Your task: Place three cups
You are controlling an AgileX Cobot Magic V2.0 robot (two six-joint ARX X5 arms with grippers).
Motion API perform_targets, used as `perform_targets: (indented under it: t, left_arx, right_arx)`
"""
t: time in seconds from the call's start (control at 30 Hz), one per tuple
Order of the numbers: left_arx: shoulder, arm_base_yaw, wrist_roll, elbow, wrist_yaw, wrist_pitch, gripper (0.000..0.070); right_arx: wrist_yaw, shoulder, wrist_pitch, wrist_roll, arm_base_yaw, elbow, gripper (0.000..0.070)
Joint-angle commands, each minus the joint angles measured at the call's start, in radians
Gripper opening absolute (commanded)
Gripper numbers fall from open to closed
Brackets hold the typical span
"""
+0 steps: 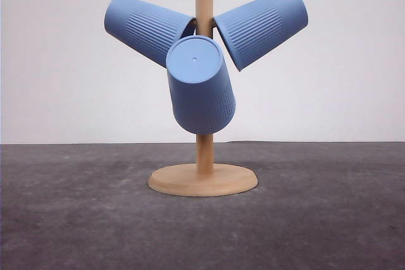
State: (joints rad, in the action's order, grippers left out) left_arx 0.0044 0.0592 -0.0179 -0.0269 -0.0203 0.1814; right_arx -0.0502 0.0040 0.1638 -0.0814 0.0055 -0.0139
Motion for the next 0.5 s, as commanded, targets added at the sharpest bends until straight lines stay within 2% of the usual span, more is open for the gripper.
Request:
perform_targets:
  t: [0.0, 0.47]
  left_arx:
    - [0.000, -0.001, 0.009, 0.014, 0.004, 0.005, 0.0000]
    - [0.000, -0.001, 0.009, 0.014, 0.004, 0.005, 0.0000]
  right_arx:
    - [-0.003, 0.000, -0.007, 0.003, 0.000, 0.002, 0.0012]
    - [-0.003, 0.000, -0.007, 0.003, 0.000, 0.002, 0.0012]
